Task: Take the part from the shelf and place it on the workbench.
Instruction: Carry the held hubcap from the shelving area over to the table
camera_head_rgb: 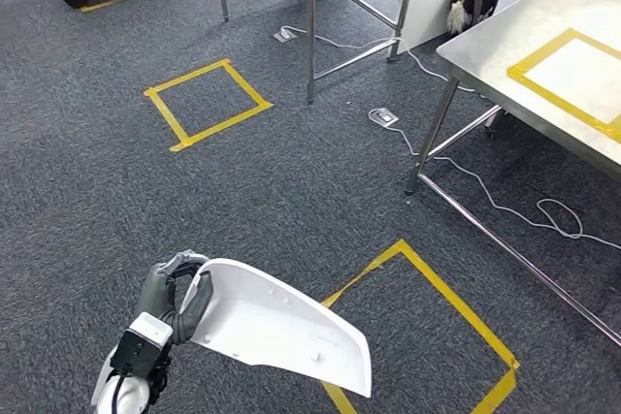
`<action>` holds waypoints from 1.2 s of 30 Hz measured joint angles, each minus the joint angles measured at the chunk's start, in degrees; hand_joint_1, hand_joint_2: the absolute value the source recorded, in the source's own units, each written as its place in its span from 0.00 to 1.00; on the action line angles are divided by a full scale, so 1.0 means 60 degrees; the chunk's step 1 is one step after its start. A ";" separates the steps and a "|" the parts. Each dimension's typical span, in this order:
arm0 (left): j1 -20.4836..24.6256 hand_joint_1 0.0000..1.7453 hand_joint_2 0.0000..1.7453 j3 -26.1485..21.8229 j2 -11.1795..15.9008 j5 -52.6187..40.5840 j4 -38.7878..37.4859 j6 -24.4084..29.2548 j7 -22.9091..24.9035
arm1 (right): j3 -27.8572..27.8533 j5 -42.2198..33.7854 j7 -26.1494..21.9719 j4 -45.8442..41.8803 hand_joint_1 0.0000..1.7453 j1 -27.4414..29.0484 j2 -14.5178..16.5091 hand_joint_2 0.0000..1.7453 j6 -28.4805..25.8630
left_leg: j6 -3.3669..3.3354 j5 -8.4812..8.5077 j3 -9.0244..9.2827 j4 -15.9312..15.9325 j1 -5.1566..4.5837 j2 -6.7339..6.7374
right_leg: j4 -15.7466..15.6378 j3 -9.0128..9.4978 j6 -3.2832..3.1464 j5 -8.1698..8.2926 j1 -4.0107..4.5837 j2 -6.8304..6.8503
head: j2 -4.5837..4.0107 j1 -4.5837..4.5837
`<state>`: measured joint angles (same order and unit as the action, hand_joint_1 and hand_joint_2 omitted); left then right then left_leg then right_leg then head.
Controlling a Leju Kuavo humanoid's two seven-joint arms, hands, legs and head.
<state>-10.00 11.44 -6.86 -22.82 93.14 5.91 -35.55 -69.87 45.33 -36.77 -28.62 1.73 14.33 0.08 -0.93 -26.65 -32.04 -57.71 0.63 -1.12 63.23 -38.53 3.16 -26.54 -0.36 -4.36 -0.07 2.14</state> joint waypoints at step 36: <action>-0.0051 1.00 1.00 0.0067 -0.0026 -0.0057 -0.0005 -0.0046 0.0042 | -0.0239 0.0164 0.0143 0.0162 0.00 -0.0055 0.0053 0.00 -0.0053 | -0.0055 0.0014 0.0034 0.0030 -0.0033 0.0649 | 0.1684 -0.0605 0.0119 -0.0684 0.0007 0.0713 | 0.0000 -0.0037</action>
<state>-10.30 11.85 -7.02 -23.17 93.11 5.64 -35.30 -71.30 46.31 -35.91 -27.65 1.40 14.64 -0.24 -1.27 -26.56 -31.84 -57.53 0.43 2.77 73.33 -42.16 3.87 -30.64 -0.32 -0.08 -0.07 1.91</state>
